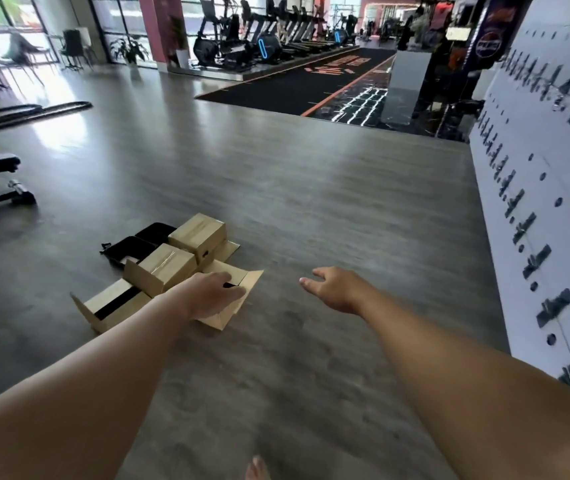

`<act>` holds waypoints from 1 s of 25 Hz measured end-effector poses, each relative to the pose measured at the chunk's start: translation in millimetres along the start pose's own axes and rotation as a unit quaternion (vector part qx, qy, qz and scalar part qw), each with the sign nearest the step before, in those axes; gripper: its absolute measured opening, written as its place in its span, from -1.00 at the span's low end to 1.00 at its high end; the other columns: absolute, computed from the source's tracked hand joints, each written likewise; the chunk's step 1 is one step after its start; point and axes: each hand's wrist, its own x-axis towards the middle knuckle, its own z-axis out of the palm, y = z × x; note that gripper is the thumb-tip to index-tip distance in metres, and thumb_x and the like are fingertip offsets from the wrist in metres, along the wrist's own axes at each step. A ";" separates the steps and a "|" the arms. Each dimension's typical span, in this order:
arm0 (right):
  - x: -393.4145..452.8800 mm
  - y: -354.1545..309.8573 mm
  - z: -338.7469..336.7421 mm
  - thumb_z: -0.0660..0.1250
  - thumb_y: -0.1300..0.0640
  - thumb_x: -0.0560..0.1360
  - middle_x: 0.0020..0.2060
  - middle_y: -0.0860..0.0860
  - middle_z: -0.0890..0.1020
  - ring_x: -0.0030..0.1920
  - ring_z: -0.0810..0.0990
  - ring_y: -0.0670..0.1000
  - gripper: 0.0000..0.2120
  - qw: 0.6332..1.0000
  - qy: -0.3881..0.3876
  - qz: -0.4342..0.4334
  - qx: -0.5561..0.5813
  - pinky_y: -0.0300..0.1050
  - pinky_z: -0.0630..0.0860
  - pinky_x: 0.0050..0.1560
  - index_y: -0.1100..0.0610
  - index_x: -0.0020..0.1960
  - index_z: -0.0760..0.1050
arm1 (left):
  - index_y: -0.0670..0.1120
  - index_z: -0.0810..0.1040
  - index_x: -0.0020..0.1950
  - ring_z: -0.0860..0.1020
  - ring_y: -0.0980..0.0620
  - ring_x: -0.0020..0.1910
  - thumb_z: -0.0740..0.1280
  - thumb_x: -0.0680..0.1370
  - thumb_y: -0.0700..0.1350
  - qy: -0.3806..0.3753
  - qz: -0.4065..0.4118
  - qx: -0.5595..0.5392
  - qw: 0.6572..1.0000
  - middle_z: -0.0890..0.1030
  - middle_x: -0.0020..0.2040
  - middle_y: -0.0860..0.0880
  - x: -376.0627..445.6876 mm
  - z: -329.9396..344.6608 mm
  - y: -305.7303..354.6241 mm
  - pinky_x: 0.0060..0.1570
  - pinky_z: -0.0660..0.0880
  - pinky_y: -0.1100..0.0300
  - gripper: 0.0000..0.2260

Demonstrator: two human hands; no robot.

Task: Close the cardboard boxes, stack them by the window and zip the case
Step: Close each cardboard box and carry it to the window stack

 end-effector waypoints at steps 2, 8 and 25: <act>52.6 2.7 -13.7 0.20 -0.33 0.58 0.54 0.06 0.33 0.52 0.32 0.11 -0.28 1.000 -0.010 -0.011 -0.001 -0.04 0.26 0.48 0.09 0.57 0.28 | 0.06 0.48 0.32 0.49 -0.11 0.23 0.15 0.45 0.34 0.006 -0.008 -0.007 1.000 0.54 0.30 -0.08 50.4 -11.7 3.3 0.22 0.44 -0.09 -0.45; 208.5 -1.2 -67.7 0.19 -0.34 0.58 0.54 0.06 0.33 0.52 0.32 0.10 -0.28 0.999 -0.040 -0.025 -0.020 -0.08 0.24 0.44 0.08 0.58 0.26 | 0.00 0.51 0.20 0.50 -0.08 0.15 0.16 0.44 0.35 0.010 -0.028 -0.050 0.998 0.56 0.20 -0.05 203.7 -60.2 10.6 0.18 0.45 -0.08 -0.46; 555.4 -50.8 -108.7 0.19 -0.36 0.55 0.44 0.05 0.47 0.37 0.47 0.11 -0.37 0.947 -0.206 -0.223 -0.103 -0.03 0.43 0.25 -0.05 0.51 0.36 | 0.10 0.25 0.57 0.31 -0.11 0.50 0.15 0.52 0.38 0.068 -0.318 -0.142 0.935 0.32 0.55 -0.08 379.2 -77.1 0.8 0.43 0.31 -0.08 -0.32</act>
